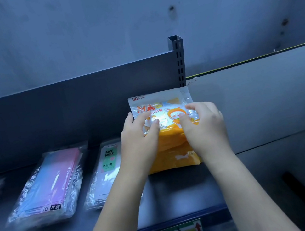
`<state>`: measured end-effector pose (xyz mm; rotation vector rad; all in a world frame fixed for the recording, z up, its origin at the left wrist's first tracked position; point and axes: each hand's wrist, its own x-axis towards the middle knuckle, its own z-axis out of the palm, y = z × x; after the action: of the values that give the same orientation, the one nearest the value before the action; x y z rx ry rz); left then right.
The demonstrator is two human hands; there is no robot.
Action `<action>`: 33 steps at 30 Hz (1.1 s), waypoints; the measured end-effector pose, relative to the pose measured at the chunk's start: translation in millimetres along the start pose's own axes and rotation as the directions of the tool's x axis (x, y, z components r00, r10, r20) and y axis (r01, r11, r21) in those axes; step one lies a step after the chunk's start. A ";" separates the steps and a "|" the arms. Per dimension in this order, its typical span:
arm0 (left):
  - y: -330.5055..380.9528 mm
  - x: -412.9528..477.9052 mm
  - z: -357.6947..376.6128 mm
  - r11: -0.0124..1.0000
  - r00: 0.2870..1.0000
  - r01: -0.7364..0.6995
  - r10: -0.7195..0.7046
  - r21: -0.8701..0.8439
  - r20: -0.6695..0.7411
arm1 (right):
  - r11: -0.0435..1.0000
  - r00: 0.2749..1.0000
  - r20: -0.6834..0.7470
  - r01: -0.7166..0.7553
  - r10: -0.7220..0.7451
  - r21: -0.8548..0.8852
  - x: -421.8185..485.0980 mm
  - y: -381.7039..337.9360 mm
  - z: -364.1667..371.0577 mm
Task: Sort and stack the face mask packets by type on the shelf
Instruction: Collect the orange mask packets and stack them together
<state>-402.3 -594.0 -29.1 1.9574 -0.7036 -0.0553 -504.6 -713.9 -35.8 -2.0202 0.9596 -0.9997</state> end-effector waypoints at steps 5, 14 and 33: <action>-0.2 -7.2 -5.7 0.999 1.000 0.021 -0.021 -0.037 0.021 | 0.990 0.989 0.045 -0.140 0.138 0.028 -0.2 -0.2 -3.0; -4.8 -14.1 -14.1 0.998 0.998 -0.060 0.059 0.035 0.024 | 0.972 0.985 0.032 0.175 -0.172 -0.158 -15.3 -5.8 4.2; -85.0 -23.7 -156.8 0.860 0.994 -0.052 0.095 0.508 -0.059 | 0.898 0.871 0.268 0.437 -0.411 -0.042 -88.5 -115.9 93.4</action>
<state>-331.5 -428.6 -29.8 2.4151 -0.7939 0.2862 -427.9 -559.8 -17.0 -2.4394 0.4410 -0.8923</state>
